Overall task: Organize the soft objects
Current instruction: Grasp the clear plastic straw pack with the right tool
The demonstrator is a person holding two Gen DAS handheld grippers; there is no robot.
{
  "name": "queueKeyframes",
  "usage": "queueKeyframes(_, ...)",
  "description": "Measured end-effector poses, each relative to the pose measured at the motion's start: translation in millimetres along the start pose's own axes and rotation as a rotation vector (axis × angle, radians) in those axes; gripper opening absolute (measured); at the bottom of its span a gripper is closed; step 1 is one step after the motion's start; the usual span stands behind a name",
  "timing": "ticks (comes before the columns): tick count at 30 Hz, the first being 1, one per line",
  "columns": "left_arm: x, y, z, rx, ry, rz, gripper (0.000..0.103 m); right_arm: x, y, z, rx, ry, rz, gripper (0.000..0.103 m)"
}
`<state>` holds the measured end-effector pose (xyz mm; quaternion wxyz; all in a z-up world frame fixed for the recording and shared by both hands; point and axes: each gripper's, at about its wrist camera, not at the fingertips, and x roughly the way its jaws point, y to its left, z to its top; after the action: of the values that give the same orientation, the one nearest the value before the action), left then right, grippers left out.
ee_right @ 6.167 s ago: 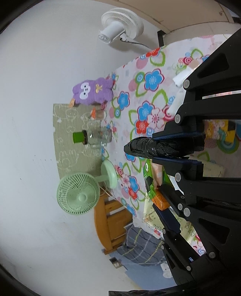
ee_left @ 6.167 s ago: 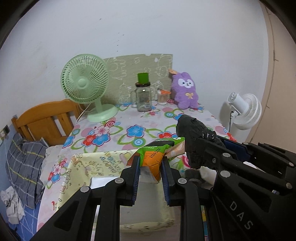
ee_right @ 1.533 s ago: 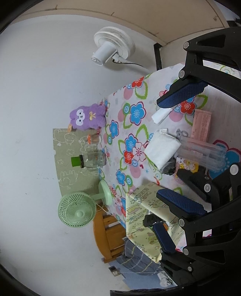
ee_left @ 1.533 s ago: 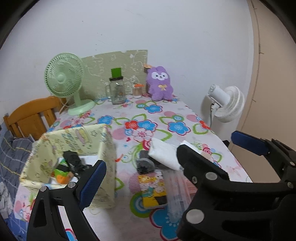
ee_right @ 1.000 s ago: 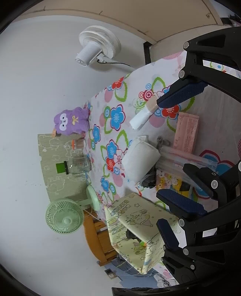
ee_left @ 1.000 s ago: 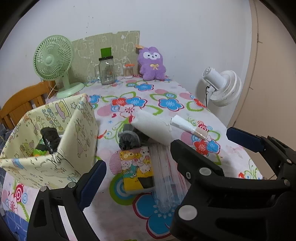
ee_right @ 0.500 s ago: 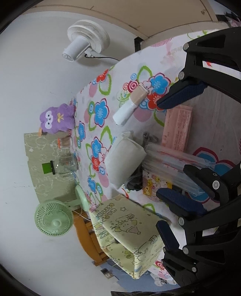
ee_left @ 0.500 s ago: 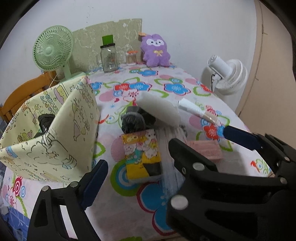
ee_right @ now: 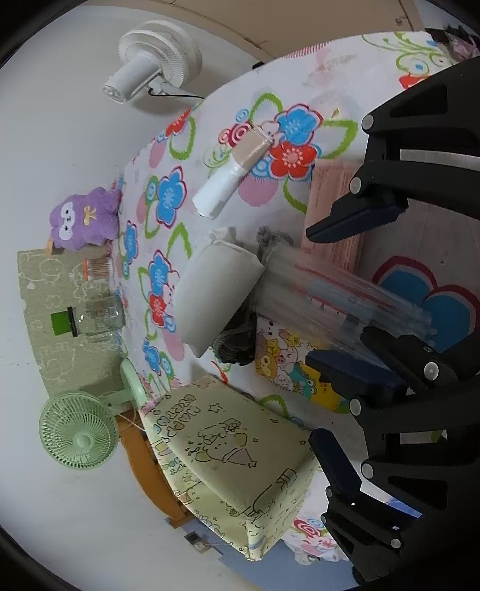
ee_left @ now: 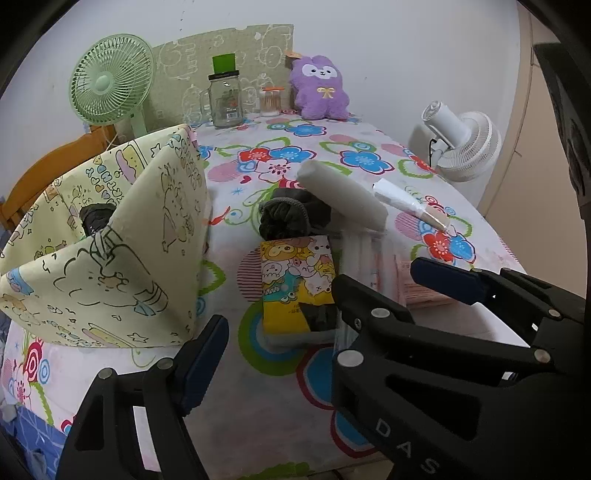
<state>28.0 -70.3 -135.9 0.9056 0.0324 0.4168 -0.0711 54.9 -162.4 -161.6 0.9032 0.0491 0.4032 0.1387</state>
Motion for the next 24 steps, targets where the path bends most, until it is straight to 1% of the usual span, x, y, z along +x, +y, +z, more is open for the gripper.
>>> queueKeyframes(2, 0.4, 1.9, -0.2, -0.004, 0.000, -0.003, 0.080, 0.9, 1.3, -0.2, 0.002, 0.004, 0.003, 0.057)
queueKeyframes(4, 1.4, 3.0, -0.4, -0.005, 0.004, -0.006, 0.080, 2.1, 2.0, -0.2, 0.004, 0.012, 0.006, 0.056)
queueKeyframes(6, 2.6, 2.8, -1.0, -0.004, 0.013, -0.004, 0.081, 3.3, 3.6, -1.0, -0.001, 0.021, 0.002, 0.043)
queueKeyframes(7, 3.4, 2.6, -1.2, 0.000, 0.017, -0.005, 0.081, 4.9, 3.4, -1.3, -0.001, 0.028, -0.005, 0.033)
queueKeyframes(9, 2.8, 2.3, -0.9, 0.000, 0.015, -0.007, 0.081, 6.3, 2.8, -2.1, 0.000, 0.031, -0.005, 0.031)
queueKeyframes(10, 2.2, 2.5, -0.6, 0.000, 0.013, -0.009, 0.081, 5.6, 3.0, -1.9, -0.001, 0.029, -0.009, 0.021)
queueKeyframes(16, 1.2, 3.3, 0.5, 0.001, 0.011, -0.013, 0.082, 3.6, 1.5, -1.6, 0.007, 0.027, 0.005, 0.018)
queueKeyframes(19, -2.8, 2.6, 2.0, 0.007, -0.005, -0.013, 0.082, -0.6, 0.8, 0.0, 0.006, 0.012, 0.007, 0.017)
queueKeyframes(24, -4.4, 4.6, 7.5, 0.000, -0.018, 0.000, 0.082, -9.3, -2.6, 5.0, 0.005, -0.022, -0.020, 0.015)
